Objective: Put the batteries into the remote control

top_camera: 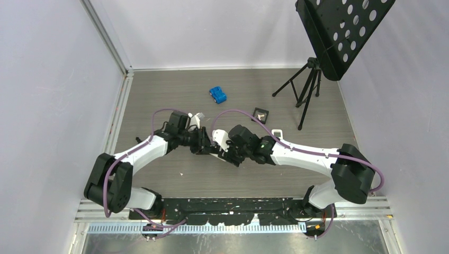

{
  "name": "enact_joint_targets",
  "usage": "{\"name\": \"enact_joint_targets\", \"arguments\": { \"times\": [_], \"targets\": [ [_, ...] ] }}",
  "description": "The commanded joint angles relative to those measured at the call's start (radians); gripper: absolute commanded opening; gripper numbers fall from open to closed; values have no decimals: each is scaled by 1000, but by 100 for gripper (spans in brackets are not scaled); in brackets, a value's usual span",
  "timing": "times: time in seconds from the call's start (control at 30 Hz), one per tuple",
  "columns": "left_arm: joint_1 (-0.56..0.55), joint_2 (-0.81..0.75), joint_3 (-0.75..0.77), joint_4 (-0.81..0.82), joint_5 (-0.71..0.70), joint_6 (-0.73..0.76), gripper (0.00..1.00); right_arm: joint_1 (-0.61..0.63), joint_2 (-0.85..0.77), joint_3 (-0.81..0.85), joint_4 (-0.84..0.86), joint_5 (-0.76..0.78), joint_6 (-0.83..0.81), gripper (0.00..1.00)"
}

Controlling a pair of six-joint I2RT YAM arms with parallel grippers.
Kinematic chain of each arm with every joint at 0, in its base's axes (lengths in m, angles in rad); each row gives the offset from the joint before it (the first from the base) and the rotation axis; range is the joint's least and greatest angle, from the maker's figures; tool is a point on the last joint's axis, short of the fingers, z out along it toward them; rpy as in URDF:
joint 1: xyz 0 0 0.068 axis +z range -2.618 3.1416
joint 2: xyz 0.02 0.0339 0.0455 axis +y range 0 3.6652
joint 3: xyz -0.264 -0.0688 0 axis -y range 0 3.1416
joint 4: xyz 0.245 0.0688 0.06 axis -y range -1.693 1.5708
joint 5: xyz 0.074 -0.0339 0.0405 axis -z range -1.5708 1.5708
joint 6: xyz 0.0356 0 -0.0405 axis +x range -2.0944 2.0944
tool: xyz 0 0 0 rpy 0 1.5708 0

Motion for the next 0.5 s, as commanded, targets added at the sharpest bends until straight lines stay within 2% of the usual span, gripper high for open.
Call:
{"name": "enact_joint_targets", "arguments": {
  "times": [0.0, 0.2, 0.47],
  "targets": [
    [-4, -10, 37, 46, 47, 15, 0, 9, 8, 31, 52, -27, 1, 46],
    [-9, -35, 16, 104, 125, 46, 0, 9, 22, 63, 24, -76, -10, 46],
    [-42, -38, 11, 113, 144, 74, 0, 8, 33, 107, 6, -80, -39, 46]
  ]
}}
